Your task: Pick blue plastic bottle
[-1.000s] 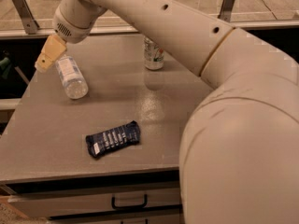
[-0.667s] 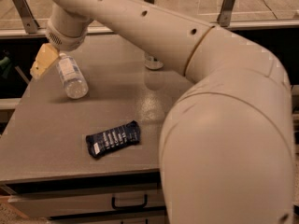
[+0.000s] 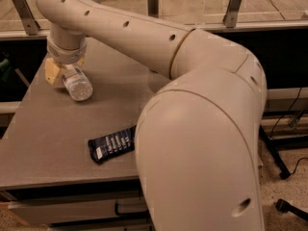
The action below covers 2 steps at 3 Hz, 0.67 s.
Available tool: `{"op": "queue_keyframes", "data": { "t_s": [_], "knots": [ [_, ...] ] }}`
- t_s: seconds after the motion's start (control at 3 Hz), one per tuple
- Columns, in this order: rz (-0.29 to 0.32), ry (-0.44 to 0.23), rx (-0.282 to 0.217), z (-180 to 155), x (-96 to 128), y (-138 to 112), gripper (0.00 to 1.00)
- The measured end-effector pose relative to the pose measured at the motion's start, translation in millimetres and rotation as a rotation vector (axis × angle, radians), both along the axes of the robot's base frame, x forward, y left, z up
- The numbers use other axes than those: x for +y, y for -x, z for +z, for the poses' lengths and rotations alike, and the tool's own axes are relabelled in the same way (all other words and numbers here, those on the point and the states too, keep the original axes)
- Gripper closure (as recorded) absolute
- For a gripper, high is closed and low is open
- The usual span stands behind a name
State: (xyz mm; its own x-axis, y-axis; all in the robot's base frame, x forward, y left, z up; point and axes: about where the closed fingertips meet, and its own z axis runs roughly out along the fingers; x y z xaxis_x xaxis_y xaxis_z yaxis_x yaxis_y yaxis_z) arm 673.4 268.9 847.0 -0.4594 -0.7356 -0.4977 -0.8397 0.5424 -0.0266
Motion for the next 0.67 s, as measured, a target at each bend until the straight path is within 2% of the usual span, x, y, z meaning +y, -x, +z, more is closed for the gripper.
{"op": "queue_keyframes", "data": {
  "t_s": [0.33,0.67],
  "knots": [
    [0.001,0.002,-0.011,2.8,1.4,-4.6,0.65],
    [0.068,-0.1,-0.074,40.1,-0.5,-8.3,0.88]
  ]
}}
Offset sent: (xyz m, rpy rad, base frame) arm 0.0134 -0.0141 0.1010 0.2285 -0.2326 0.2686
